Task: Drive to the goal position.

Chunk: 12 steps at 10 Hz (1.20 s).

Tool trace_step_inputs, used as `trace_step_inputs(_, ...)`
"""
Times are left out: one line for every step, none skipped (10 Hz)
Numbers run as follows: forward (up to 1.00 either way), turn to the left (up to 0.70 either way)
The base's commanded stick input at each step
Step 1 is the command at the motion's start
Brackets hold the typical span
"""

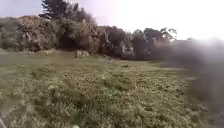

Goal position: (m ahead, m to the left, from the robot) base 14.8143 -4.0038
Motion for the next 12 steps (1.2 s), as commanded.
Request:
trace_step_inputs(0.70,0.00)
trace_step_inputs(0.70,0.00)
trace_step_inputs(0.70,0.00)
trace_step_inputs(0.70,0.00)
trace_step_inputs(0.70,0.00)
trace_step_inputs(0.70,0.00)
trace_step_inputs(0.70,0.00)
trace_step_inputs(0.70,0.00)
trace_step_inputs(0.70,0.00)
trace_step_inputs(0.70,0.00)
trace_step_inputs(0.70,0.00)
trace_step_inputs(0.70,0.00)
